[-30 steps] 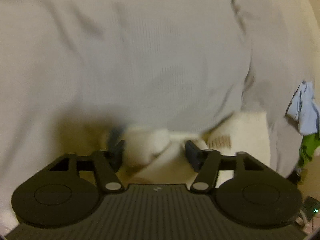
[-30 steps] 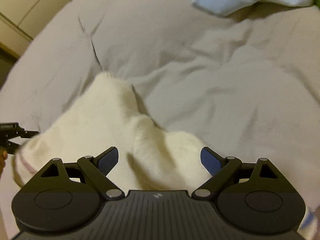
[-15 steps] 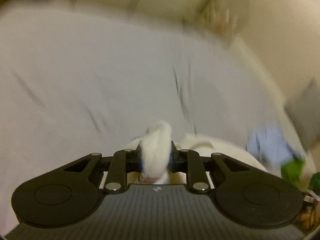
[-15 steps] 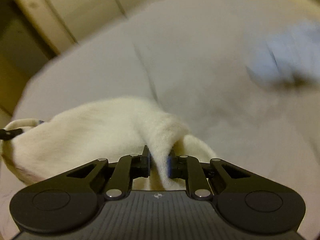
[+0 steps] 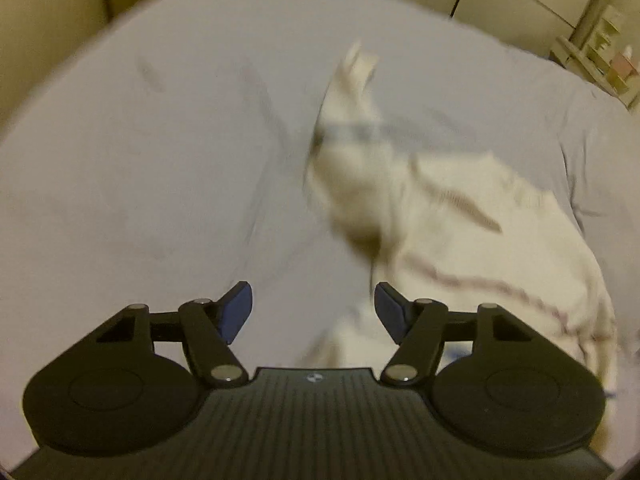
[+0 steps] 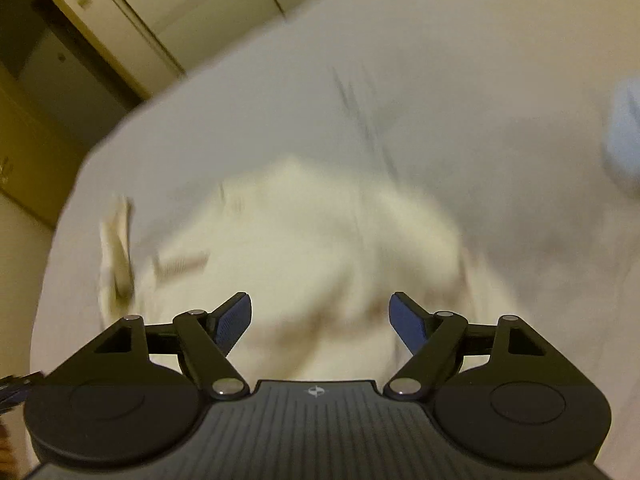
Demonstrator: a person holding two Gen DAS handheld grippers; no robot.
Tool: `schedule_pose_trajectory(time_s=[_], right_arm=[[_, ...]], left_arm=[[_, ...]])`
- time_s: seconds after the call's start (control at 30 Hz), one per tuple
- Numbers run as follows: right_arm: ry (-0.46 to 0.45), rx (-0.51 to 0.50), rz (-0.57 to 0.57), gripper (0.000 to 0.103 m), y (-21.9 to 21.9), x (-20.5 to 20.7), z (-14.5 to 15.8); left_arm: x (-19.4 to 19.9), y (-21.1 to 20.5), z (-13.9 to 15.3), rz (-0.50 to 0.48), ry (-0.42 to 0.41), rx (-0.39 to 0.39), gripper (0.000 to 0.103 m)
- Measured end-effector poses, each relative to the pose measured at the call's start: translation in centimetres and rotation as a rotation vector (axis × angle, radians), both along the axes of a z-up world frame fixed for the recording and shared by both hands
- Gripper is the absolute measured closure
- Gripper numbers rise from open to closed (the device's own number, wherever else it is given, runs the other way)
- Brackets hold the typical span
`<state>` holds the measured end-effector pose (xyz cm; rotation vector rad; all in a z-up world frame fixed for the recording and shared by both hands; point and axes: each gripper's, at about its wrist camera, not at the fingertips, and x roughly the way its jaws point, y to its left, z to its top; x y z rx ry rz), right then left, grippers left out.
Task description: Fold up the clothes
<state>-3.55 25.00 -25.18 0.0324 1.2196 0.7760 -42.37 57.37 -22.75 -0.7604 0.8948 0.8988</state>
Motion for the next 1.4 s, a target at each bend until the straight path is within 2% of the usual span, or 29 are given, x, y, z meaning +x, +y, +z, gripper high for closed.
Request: schedule_pose_trajectory(time_s=[0.07,0.13,0.2,0.33,0.4,0.43,0.47,0.5,0.53,0.57,0.6,0.67,0.8,0.87,0.9,0.93,0.97,1.0,1.03,1.1,1.13,1.27,1.33,1.37,1.4], right_arm=[[0.122,-0.047,-0.021,0.025,-2.3,-3.1,-3.3],[0.254,-0.065,-0.051,0.025,-4.3,-6.4,-6.1],[0.355,-0.052,-0.068,0.027,-5.6,-10.4,-7.5],[0.439,0.004,-0.035,0.027,-5.9,-17.6,-8.7],[0.431,0.017,-0.033,0.028,-5.0,-20.2,-9.5],[0.412,0.015,-0.047,0.027,-4.4,-21.0,-10.1],[0.396,0.017,-0.063,0.027,-3.7,-21.6,-10.7],[0.376,0.018,-0.075,0.029,-3.0,-22.1,-11.0],[0.351,0.017,-0.071,0.059,-2.3,-22.3,-10.7],[0.326,0.002,-0.049,0.092,-1.6,-22.6,-10.2],[0.302,-0.033,-0.029,0.092,-1.0,-22.8,-9.3],[0.245,-0.047,-0.033,0.093,-1.5,-22.1,-6.1],[0.125,-0.054,-0.049,0.093,-4.6,-20.5,2.9],[0.113,-0.106,0.039,0.092,-5.0,-21.5,5.1],[0.107,-0.132,0.082,0.091,-5.2,-22.0,6.2],[0.102,-0.158,0.126,0.074,-5.4,-22.5,7.3],[0.096,-0.184,0.170,0.043,-5.6,-23.0,8.3],[0.097,-0.209,0.201,0.028,-5.8,-23.6,8.6],[0.112,-0.234,0.205,0.019,-6.2,-24.6,7.0],[0.149,-0.266,0.186,0.021,-7.1,-26.2,4.0],[0.185,-0.234,0.107,0.021,-8.3,-26.2,2.6],[0.324,-0.104,-0.206,0.026,-12.9,-25.9,-3.0],[0.378,-0.039,-0.352,0.030,-14.9,-25.8,-5.6],[0.366,-0.019,-0.388,0.036,-15.2,-25.9,-6.5],[0.353,-0.012,-0.403,0.038,-15.5,-25.8,-7.2]], left_arm=[[-1.8,-1.4,-2.1,0.003,-0.025,-0.084,0.039],[-3.0,-2.4,-3.2,-0.028,-0.028,-0.112,0.039],[-3.8,-3.3,-4.1,-0.076,-0.015,-0.122,0.031],[-4.3,-2.9,-6.2,-0.178,0.051,-0.138,0.028],[-4.2,-2.4,-8.0,-0.211,0.075,-0.160,0.031],[-3.8,-2.1,-9.0,-0.225,0.085,-0.175,0.035],[-3.2,-1.9,-9.8,-0.238,0.088,-0.193,0.052],[-2.6,-1.7,-10.5,-0.252,0.092,-0.212,0.079],[-2.0,-1.6,-11.0,-0.267,0.099,-0.224,0.091],[-1.4,-1.7,-10.7,-0.287,0.115,-0.216,0.097],[-1.0,-1.9,-10.1,-0.311,0.119,-0.211,0.097],[-1.5,-2.4,-7.2,-0.363,0.033,-0.224,0.098],[-5.4,-4.3,0.7,-0.429,-0.204,-0.278,0.098],[-7.9,-5.6,3.2,-0.454,-0.249,-0.279,0.097],[-8.9,-6.2,3.4,-0.456,-0.222,-0.260,0.096],[-9.7,-6.7,2.7,-0.444,-0.160,-0.236,0.096],[-10.1,-6.9,1.3,-0.427,-0.072,-0.228,0.096],[-10.1,-7.0,-0.4,-0.417,0.019,-0.234,0.096],[-10.1,-7.3,-2.3,-0.418,0.110,-0.253,0.097],[-10.1,-8.3,-4.8,-0.448,0.200,-0.291,0.094],[-10.1,-8.8,-5.5,-0.459,0.213,-0.300,0.093],[-9.7,-9.4,-6.7,-0.449,0.187,-0.304,0.067],[-9.6,-8.6,-7.3,-0.415,0.160,-0.308,0.064],[-9.3,-8.1,-7.7,-0.394,0.153,-0.313,0.063],[-8.9,-7.4,-8.3,-0.374,0.143,-0.320,0.059]])
